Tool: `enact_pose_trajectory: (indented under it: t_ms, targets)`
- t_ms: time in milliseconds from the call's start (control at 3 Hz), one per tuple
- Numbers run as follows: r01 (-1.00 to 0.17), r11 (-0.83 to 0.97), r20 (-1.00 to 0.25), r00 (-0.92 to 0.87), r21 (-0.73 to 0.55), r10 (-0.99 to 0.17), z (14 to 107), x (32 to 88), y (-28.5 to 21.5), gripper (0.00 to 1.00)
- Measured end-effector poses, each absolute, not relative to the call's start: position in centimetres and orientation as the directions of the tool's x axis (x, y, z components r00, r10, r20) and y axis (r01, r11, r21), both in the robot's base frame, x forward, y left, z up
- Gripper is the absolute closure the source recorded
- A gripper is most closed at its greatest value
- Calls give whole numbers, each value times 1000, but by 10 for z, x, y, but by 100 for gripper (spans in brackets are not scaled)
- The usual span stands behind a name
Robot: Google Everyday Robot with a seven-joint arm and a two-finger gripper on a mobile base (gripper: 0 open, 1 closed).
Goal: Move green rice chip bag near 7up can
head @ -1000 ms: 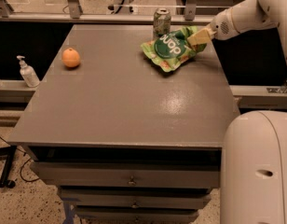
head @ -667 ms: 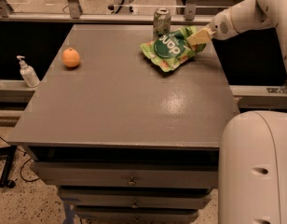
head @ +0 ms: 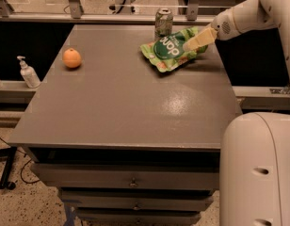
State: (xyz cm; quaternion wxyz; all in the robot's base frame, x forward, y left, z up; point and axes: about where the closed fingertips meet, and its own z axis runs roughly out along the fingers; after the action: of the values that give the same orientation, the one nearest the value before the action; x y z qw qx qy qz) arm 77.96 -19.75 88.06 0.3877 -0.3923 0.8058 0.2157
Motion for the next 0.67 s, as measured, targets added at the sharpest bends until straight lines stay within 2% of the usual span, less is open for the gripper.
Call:
enact_pose_trajectory:
  t_ms: [333,667]
  targets:
    - [-801,598,-812,-371,35,-450,897,769,-208,0]
    - [-796,605,-850,-324,7,-416,921,745,-240,0]
